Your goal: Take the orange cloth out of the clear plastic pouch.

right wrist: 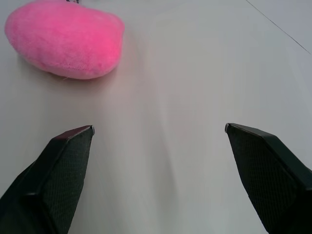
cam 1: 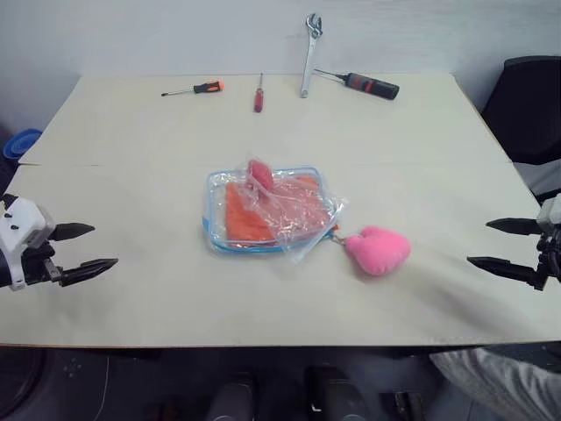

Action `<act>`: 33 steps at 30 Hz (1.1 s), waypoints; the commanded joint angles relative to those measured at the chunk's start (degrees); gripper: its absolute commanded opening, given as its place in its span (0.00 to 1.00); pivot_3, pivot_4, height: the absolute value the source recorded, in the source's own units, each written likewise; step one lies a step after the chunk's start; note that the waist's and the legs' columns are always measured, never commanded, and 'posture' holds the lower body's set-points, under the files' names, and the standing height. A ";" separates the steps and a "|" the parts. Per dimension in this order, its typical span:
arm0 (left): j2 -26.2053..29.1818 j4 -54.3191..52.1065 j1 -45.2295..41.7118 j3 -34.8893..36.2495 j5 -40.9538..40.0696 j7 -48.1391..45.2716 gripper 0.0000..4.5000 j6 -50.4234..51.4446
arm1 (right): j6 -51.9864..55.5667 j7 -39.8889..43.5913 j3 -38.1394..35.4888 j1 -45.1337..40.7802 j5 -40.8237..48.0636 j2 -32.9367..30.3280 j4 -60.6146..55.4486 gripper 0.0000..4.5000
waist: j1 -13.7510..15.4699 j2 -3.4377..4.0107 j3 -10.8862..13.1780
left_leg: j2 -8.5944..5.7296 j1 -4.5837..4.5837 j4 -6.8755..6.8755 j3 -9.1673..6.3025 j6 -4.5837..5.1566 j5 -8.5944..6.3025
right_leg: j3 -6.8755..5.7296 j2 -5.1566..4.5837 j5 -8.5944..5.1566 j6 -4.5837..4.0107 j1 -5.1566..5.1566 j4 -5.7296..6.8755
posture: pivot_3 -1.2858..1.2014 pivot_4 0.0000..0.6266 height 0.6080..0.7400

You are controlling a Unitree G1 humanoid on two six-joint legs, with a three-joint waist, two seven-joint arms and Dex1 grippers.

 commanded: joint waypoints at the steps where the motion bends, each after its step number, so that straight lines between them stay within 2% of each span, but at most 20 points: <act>1: -0.33 -1.68 0.92 0.88 0.79 0.02 1.00 -1.78 | -0.09 -0.64 -0.87 -0.05 0.27 0.19 -2.01 1.00 | 0.00 0.00 0.00 | 0.00 0.00 0.00 0.00 0.00 0.00 | 0.00 0.00 0.00 0.00 0.00 0.00 | 0.52 0.24 1.00; 16: -2.21 -3.95 0.31 0.94 0.07 3.07 1.00 -0.08 | 1.00 -4.48 -0.65 -0.34 0.31 1.89 -4.55 1.00 | 0.01 0.00 0.00 | 0.00 0.01 0.01 0.01 0.00 0.00 | 0.01 0.01 0.00 0.00 -0.01 0.05 | 0.52 0.24 1.00; 25: -4.01 -8.83 -3.47 -1.68 -2.82 2.49 1.00 4.44 | 6.57 -5.43 -0.79 -1.79 3.54 2.92 -8.92 1.00 | 0.05 0.00 0.00 | 0.00 0.01 0.06 0.00 0.00 0.00 | 0.00 0.01 0.00 0.00 -0.01 0.11 | 0.52 0.24 1.00; 29: -5.34 -11.06 -12.25 -9.53 -1.30 1.88 1.00 3.50 | 7.67 -6.38 0.63 -2.89 4.20 3.77 -13.42 1.00 | 0.27 0.01 0.00 | -0.01 -0.01 0.14 -0.01 -0.02 0.01 | -0.01 0.01 0.01 0.01 0.00 0.15 | 0.52 0.24 1.00; 33: -9.13 -6.99 -27.79 -20.84 4.38 -0.12 1.00 -1.09 | 7.88 -9.08 2.91 -5.14 3.72 5.06 -18.44 1.00 | 0.76 -0.02 0.01 | -0.06 -0.06 0.27 -0.06 -0.06 0.04 | -0.08 0.02 0.02 0.04 0.02 0.20 | 0.52 0.24 1.00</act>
